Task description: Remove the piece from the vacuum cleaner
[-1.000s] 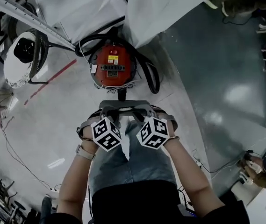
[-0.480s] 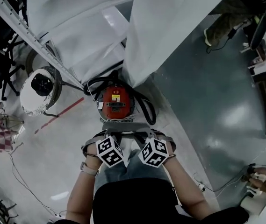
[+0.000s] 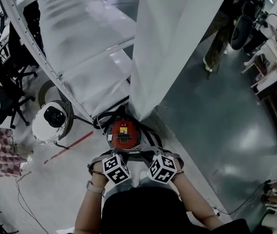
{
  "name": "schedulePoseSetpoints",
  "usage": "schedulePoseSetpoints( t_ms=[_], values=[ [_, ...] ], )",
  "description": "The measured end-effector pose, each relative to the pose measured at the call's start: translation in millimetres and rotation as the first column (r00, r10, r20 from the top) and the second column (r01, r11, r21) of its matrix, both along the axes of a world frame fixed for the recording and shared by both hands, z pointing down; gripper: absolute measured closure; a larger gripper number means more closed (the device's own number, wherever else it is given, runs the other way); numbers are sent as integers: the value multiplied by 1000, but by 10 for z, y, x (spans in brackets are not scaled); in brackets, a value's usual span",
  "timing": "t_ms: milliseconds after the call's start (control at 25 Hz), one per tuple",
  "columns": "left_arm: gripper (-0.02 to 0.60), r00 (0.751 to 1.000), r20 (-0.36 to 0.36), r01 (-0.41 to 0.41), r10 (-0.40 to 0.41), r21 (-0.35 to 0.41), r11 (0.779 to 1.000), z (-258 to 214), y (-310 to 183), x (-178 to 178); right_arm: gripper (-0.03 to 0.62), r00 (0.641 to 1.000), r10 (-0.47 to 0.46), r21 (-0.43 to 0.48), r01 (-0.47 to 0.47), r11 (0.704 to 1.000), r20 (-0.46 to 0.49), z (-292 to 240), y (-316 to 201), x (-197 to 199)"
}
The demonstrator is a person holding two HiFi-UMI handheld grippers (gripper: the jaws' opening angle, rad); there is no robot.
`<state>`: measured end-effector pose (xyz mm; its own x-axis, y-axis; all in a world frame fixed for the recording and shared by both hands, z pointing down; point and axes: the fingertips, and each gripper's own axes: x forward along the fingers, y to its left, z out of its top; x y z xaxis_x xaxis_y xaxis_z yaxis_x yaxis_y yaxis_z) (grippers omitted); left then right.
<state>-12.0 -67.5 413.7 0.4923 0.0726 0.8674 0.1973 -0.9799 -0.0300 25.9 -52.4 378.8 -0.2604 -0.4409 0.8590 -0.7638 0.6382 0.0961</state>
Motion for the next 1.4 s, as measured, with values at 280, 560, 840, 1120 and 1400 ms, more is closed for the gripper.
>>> schedulePoseSetpoints(
  t_ms=[280, 560, 840, 1120, 1400],
  values=[
    [531, 998, -54, 26, -24, 36, 999, -522, -95, -45, 534, 998, -33, 57, 36, 998, -45, -534, -83, -56],
    [531, 993, -101, 75, -66, 77, 994, -805, -165, -179, 534, 993, -77, 104, 87, 991, -91, -827, -144, -192],
    [531, 988, -114, 116, -101, 128, 985, -950, -202, -309, 534, 991, -99, 143, 112, 983, -93, -954, -173, -320],
    [531, 984, -113, 152, -136, 144, 978, -965, -135, -401, 534, 986, -133, 153, 148, 977, -102, -965, -114, -407],
    [531, 981, -106, 180, -165, 156, 971, -967, -77, -468, 536, 981, -166, 152, 180, 972, -97, -960, -73, -464]
  ],
)
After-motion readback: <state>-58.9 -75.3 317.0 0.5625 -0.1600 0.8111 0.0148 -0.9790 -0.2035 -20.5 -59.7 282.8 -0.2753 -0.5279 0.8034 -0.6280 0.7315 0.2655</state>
